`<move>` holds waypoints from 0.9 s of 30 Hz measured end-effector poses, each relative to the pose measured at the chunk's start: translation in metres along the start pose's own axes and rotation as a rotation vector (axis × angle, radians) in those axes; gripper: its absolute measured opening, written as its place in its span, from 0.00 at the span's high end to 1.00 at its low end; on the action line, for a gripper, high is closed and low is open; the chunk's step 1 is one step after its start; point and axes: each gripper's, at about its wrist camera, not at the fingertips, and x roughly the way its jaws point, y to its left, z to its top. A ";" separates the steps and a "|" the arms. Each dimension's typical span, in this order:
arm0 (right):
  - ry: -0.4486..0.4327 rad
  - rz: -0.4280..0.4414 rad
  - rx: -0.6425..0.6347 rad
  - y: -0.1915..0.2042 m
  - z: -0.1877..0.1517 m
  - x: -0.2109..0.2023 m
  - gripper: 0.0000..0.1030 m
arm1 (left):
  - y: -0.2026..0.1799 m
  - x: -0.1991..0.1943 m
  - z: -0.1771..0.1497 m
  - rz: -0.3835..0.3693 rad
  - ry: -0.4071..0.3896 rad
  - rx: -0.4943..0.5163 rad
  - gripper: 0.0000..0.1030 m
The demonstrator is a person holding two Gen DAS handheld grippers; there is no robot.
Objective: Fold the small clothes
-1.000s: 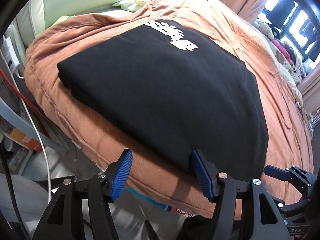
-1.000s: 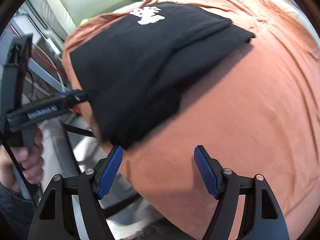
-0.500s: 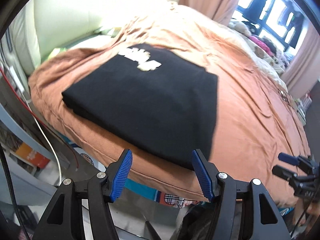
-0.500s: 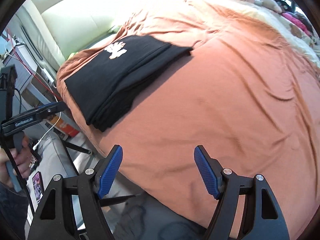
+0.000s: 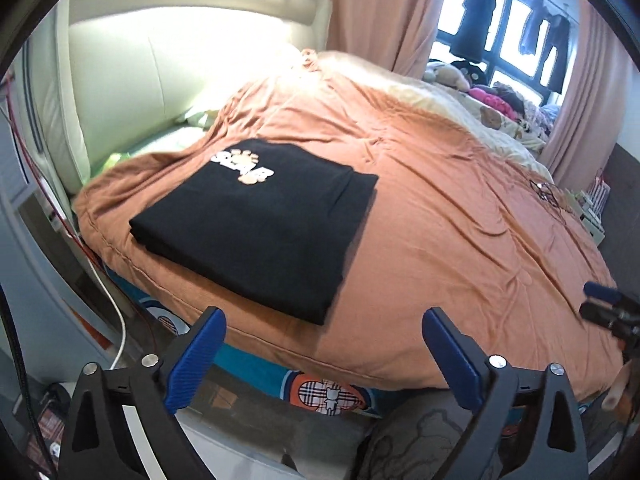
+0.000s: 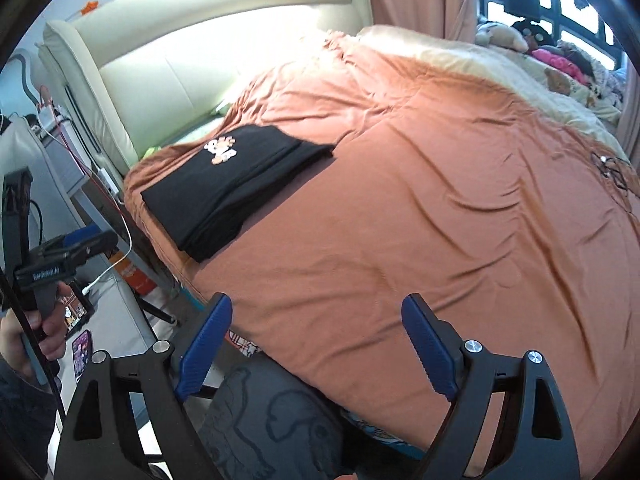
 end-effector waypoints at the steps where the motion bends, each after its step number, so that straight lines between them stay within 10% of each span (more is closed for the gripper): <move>1: -0.010 -0.005 0.004 -0.003 -0.004 -0.006 0.16 | -0.004 -0.006 -0.004 -0.001 -0.006 0.006 0.03; 27: -0.222 -0.093 0.045 -0.039 -0.121 -0.123 0.16 | -0.069 -0.121 -0.074 -0.034 -0.236 0.064 0.01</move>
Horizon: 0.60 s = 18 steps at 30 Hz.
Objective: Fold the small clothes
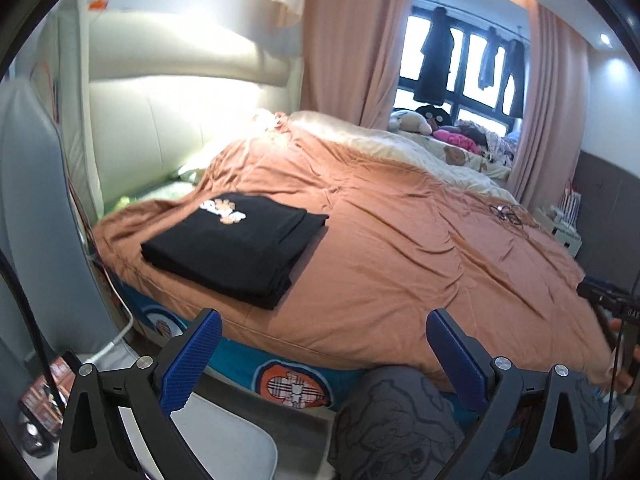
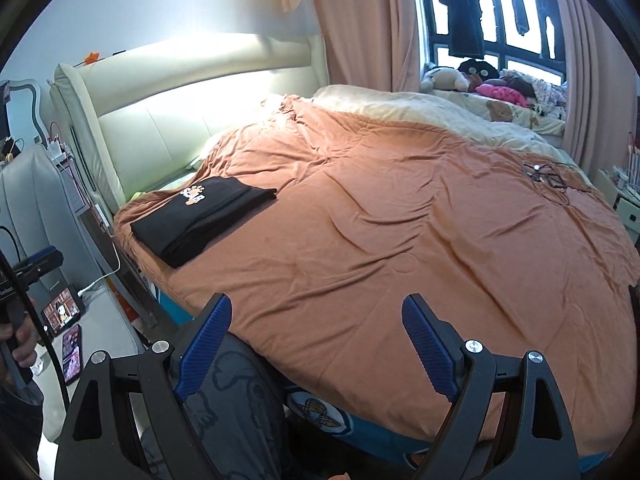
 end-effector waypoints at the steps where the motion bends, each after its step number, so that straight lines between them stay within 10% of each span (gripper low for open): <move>1: -0.007 0.000 0.003 -0.001 -0.003 -0.004 0.16 | -0.004 -0.004 -0.001 -0.005 -0.007 0.007 0.01; 18: -0.117 -0.054 -0.023 0.000 -0.060 -0.075 0.16 | -0.041 -0.072 -0.034 -0.006 -0.096 0.099 0.00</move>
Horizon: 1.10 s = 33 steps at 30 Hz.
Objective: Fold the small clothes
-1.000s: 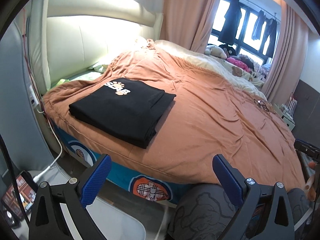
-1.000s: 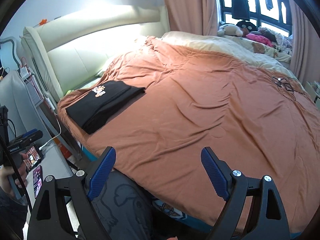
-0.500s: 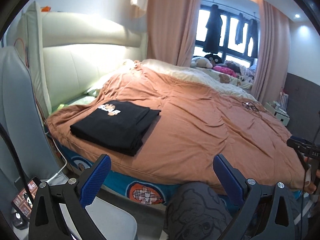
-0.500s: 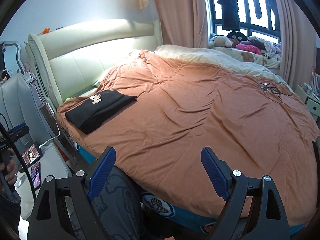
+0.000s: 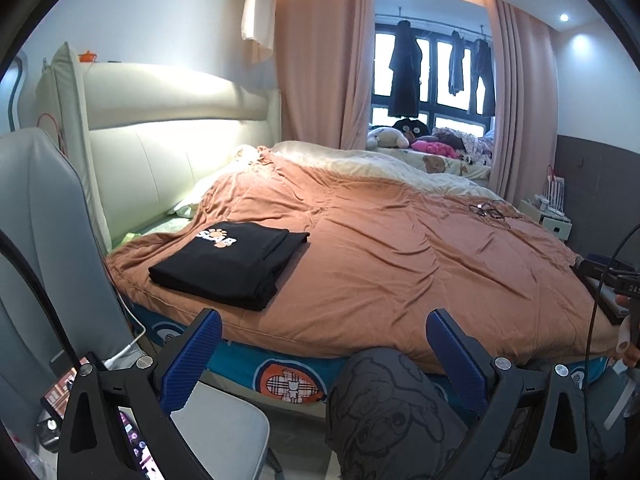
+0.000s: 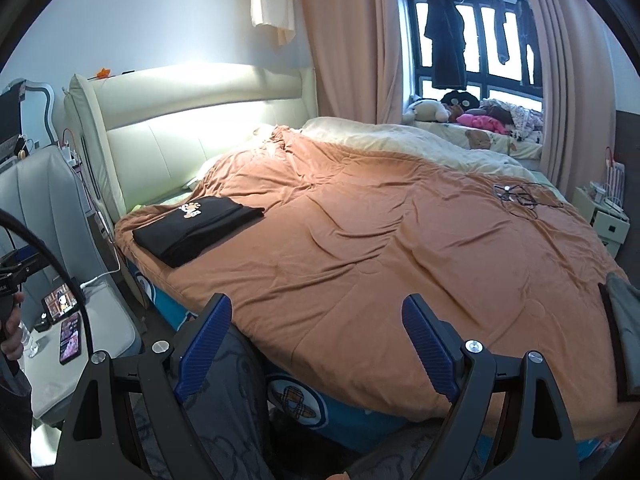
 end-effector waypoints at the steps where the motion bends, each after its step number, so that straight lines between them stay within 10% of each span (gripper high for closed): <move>1: -0.005 -0.003 -0.005 0.001 -0.003 -0.004 0.16 | -0.001 -0.003 -0.003 -0.003 -0.004 0.000 0.00; 33: -0.039 -0.006 0.073 0.008 -0.040 -0.028 0.00 | -0.015 -0.045 -0.015 -0.030 -0.041 -0.039 0.00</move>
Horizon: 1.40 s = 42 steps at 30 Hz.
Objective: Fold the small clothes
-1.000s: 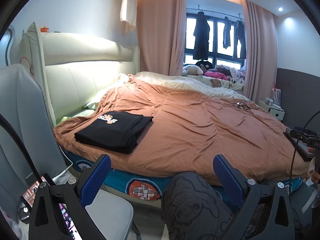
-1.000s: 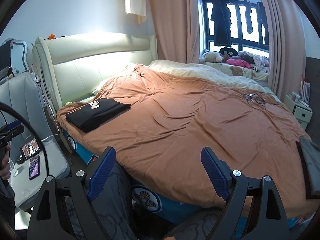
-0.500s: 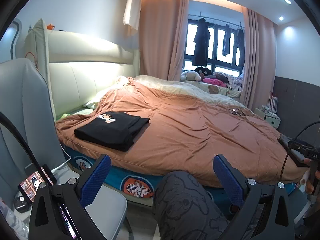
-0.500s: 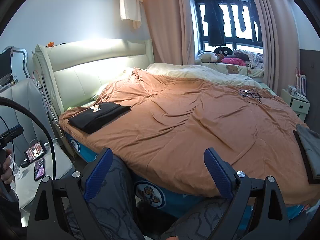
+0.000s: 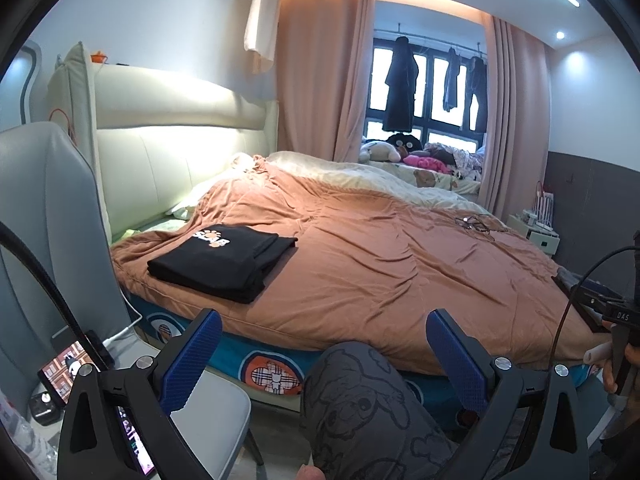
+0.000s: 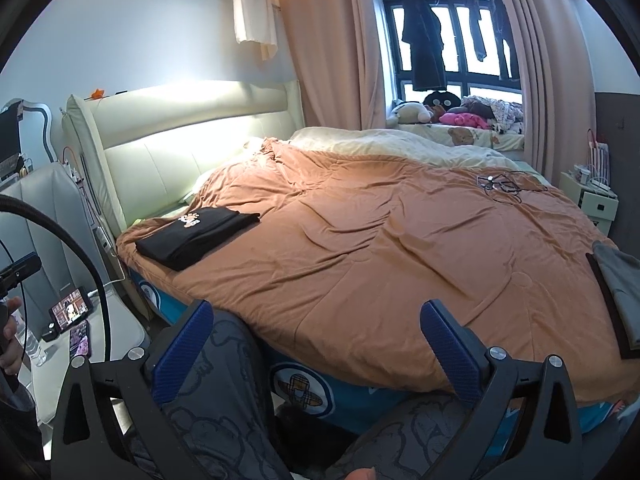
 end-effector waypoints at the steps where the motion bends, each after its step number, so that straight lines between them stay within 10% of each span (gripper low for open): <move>1: 0.003 -0.001 -0.002 0.000 0.000 0.001 0.00 | -0.001 0.000 0.000 0.002 0.000 0.001 0.00; 42: 0.008 -0.004 -0.001 0.009 -0.001 -0.002 0.00 | 0.001 -0.014 -0.002 0.028 -0.031 -0.019 0.00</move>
